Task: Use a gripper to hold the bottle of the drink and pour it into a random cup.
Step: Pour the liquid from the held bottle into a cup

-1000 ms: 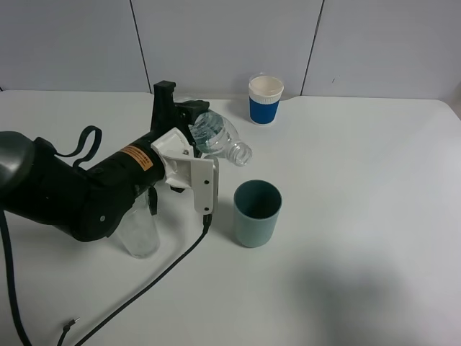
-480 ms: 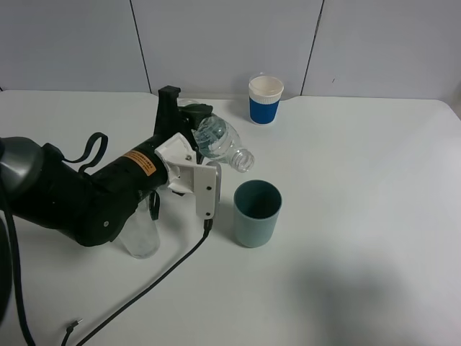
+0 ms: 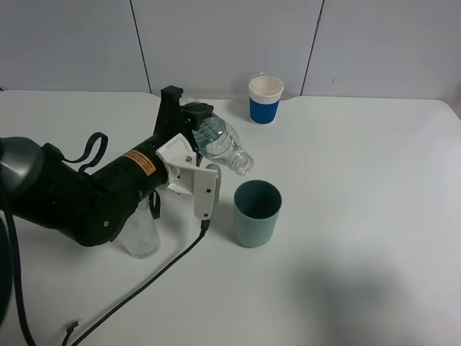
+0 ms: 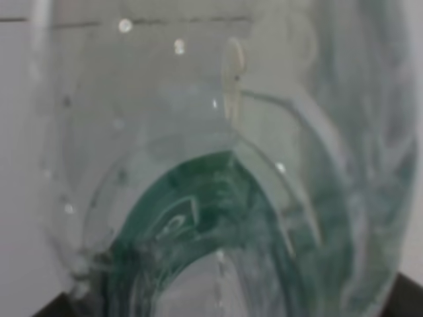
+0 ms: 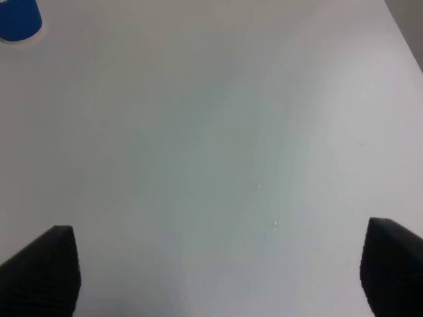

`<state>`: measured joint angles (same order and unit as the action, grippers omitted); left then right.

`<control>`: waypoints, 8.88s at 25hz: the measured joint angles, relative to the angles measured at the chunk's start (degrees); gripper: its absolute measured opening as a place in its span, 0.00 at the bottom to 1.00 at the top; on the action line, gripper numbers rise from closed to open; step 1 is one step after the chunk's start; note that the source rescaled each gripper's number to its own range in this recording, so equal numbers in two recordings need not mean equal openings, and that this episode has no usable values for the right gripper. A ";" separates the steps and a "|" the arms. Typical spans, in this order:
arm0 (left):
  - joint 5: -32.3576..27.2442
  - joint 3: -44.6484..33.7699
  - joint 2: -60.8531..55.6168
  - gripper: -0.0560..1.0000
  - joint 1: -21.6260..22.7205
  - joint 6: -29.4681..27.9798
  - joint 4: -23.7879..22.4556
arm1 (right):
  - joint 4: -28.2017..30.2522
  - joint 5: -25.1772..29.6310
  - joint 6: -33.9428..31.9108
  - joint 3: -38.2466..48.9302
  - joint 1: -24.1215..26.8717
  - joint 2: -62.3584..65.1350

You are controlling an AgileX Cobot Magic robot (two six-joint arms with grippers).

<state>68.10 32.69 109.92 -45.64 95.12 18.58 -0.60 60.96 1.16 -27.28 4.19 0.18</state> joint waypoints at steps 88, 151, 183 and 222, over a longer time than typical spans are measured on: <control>0.35 0.00 0.00 0.06 0.00 9.27 0.00 | 0.00 0.00 0.00 0.00 0.00 0.00; 0.39 0.00 0.00 0.06 0.00 11.01 0.93 | 0.00 0.00 0.00 0.00 0.00 0.00; 0.39 0.00 0.00 0.06 0.00 13.51 0.80 | 0.00 0.00 0.00 0.00 0.00 0.00; 0.48 0.00 0.00 0.06 0.00 17.24 0.48 | 0.00 0.00 0.00 0.00 0.00 0.00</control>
<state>68.58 32.69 109.92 -45.64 112.36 19.06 -0.60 60.96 1.16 -27.28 4.19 0.18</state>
